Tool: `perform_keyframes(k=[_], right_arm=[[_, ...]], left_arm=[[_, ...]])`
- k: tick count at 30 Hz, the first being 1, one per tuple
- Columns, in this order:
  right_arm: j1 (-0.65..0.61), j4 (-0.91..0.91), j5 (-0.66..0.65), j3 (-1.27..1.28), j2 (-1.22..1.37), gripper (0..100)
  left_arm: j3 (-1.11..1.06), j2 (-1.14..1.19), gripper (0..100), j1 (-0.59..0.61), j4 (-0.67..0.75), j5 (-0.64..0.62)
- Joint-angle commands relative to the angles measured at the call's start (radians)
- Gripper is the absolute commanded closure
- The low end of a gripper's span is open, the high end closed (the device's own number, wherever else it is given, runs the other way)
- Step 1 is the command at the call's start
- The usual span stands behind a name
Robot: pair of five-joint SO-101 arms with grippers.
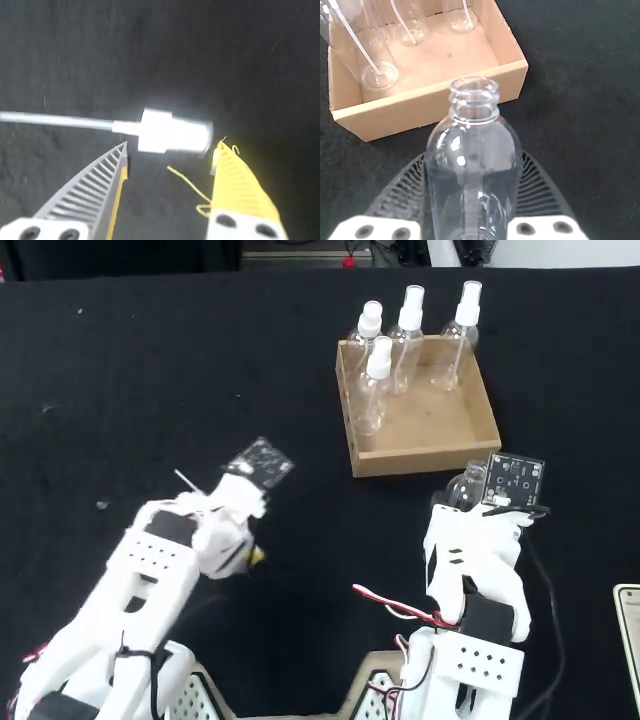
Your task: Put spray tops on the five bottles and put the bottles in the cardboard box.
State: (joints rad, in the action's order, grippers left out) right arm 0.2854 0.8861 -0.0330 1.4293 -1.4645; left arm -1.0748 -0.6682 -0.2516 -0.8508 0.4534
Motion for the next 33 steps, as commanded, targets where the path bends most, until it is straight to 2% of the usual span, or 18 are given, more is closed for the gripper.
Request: perform_keyframes(k=[1,5,7,14,17,20,26,33], right_arm=[[0.017,-0.031,0.008,-0.008,-0.022,94.2],[0.017,-0.031,0.006,-0.008,-0.022,94.2],[0.017,-0.031,0.006,-0.008,-0.022,94.2],[0.017,-0.031,0.006,-0.008,-0.022,94.2],[0.017,-0.031,0.006,-0.008,-0.022,94.2],[0.017,-0.031,0.006,-0.008,-0.022,94.2],[0.017,-0.031,0.006,-0.007,-0.022,94.2],[0.017,-0.031,0.005,-0.007,-0.022,94.2]], left_arm=[[0.085,-0.023,74,-0.042,0.046,-0.041],[0.157,-0.014,74,0.036,0.034,-0.044],[0.157,-0.009,74,0.104,0.075,-0.046],[-0.012,-0.009,74,0.311,0.394,-0.158],[-0.071,-0.008,74,0.337,0.491,-0.150],[-0.107,0.038,74,0.338,0.569,-0.083],[-0.042,0.235,74,0.346,0.585,-0.054],[-0.005,0.315,74,0.469,0.583,-0.051]])
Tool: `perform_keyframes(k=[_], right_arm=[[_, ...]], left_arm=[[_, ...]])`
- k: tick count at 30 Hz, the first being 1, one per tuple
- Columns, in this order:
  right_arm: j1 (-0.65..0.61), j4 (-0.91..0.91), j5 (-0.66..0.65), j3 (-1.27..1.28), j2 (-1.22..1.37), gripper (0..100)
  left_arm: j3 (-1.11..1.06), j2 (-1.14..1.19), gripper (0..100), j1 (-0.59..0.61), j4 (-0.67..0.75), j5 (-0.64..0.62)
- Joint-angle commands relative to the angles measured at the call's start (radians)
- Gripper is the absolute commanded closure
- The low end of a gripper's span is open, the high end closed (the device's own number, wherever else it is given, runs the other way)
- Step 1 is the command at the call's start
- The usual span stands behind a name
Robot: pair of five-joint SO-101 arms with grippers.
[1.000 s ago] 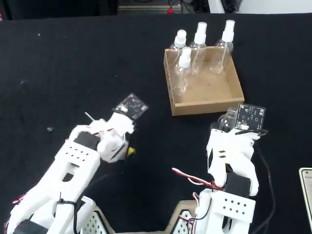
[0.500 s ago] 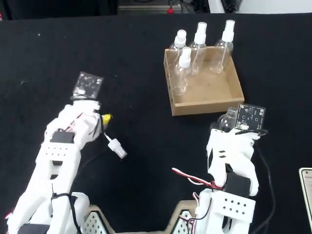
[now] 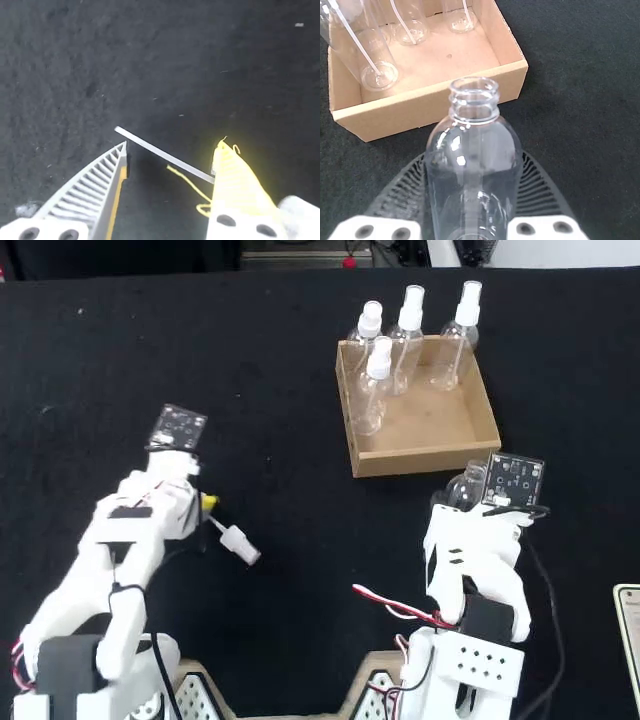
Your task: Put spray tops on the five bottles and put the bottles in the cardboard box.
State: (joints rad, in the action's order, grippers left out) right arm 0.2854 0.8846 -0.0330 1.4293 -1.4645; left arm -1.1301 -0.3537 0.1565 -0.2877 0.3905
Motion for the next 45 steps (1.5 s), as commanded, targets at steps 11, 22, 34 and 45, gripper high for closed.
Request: perform_keyframes(k=[11,22,34,45], right_arm=[[0.012,-0.029,0.002,-0.007,-0.022,94.2],[0.012,-0.029,0.002,-0.007,-0.022,94.2],[0.012,-0.029,0.002,-0.007,-0.022,94.2],[0.012,-0.029,0.002,-0.007,-0.022,94.2]], left_arm=[[0.054,-0.057,74,0.127,-0.400,0.379],[0.054,-0.512,74,0.116,-0.671,0.387],[0.079,-0.741,74,-0.240,-1.062,0.592],[0.378,-0.247,74,-0.277,-1.057,0.592]])
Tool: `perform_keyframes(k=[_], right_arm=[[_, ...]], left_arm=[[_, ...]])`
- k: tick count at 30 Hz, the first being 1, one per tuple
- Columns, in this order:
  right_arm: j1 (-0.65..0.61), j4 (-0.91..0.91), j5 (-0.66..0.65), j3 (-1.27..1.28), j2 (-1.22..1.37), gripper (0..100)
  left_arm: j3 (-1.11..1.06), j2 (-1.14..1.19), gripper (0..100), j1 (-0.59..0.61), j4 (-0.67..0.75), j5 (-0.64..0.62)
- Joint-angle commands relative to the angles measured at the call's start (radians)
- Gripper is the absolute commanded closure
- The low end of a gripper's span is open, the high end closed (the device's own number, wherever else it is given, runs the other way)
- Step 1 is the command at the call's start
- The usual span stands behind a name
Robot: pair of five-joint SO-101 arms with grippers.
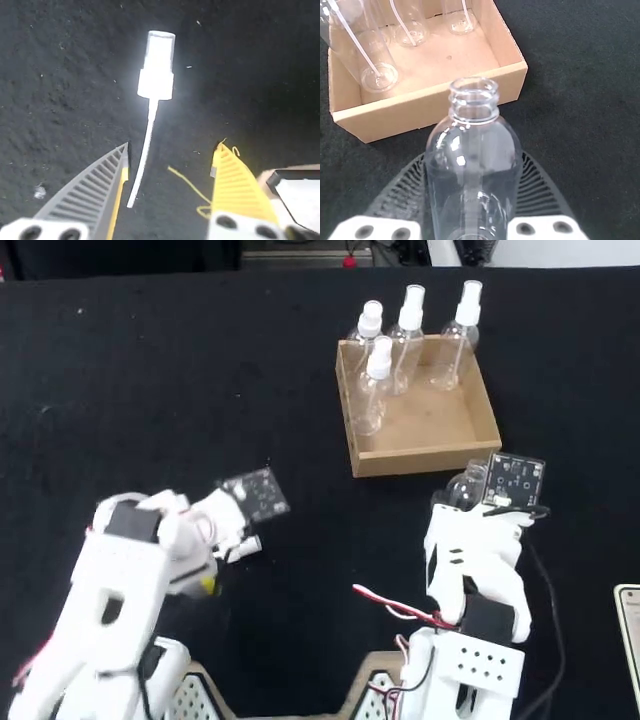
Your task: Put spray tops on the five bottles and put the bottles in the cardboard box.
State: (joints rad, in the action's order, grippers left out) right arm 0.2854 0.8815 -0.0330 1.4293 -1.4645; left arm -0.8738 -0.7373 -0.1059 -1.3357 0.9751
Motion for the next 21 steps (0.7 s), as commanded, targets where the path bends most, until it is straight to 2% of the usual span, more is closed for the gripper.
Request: perform_keyframes(k=[1,4,9,17,21], right_arm=[[0.012,-0.026,0.002,-0.007,-0.022,94.2],[0.015,-0.026,0.002,-0.007,-0.022,94.2],[0.015,-0.026,0.002,-0.007,-0.022,94.2],[0.017,-0.026,0.000,-0.007,-0.022,94.2],[0.017,-0.026,0.000,-0.007,-0.022,94.2]], left_arm=[[0.150,0.184,74,-0.015,-0.009,0.008],[0.214,0.290,74,-0.015,0.003,0.008],[0.222,0.379,74,-0.019,0.117,0.012],[0.231,0.474,74,-0.136,0.138,0.012],[0.222,0.559,74,-0.139,0.227,0.009]])
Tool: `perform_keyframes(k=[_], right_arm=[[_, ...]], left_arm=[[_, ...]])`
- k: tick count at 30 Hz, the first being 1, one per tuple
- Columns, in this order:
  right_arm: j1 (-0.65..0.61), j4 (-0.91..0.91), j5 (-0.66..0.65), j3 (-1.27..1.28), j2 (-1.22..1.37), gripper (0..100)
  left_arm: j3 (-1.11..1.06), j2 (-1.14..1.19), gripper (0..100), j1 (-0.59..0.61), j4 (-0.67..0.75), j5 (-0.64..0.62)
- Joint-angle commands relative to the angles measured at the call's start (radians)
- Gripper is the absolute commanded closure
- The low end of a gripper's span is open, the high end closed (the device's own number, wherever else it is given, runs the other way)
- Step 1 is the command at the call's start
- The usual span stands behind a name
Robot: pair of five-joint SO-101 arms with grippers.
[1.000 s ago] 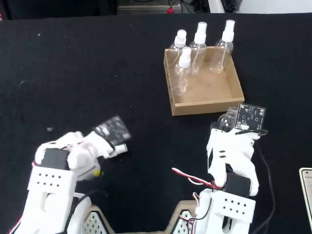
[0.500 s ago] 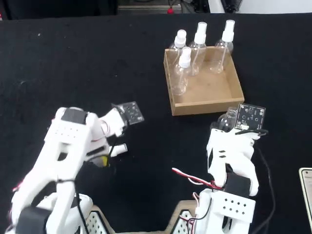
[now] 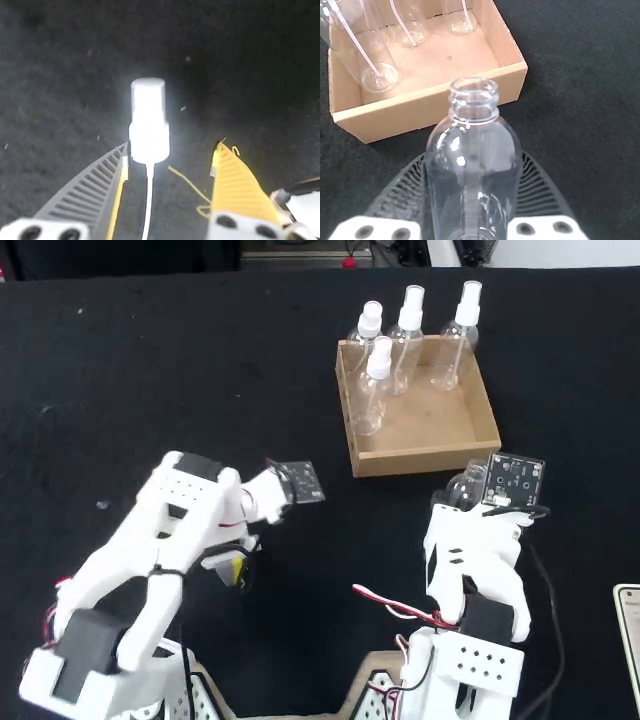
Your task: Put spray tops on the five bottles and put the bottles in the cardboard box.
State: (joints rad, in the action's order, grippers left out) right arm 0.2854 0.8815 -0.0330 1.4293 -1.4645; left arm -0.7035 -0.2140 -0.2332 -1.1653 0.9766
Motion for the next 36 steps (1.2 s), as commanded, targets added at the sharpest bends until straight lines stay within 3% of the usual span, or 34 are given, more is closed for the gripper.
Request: perform_keyframes(k=[1,13,31,36], right_arm=[[0.017,-0.026,0.000,-0.007,-0.022,94.2],[0.017,-0.026,0.000,-0.007,-0.022,94.2],[0.017,-0.026,0.000,-0.007,-0.022,94.2],[0.017,-0.026,0.000,-0.007,-0.022,94.2]], left_arm=[[0.054,0.061,74,-0.004,0.075,0.008],[0.081,0.129,74,0.087,0.132,0.014],[0.028,0.129,74,0.053,0.173,0.006],[0.025,0.129,83,0.053,0.172,0.006]])
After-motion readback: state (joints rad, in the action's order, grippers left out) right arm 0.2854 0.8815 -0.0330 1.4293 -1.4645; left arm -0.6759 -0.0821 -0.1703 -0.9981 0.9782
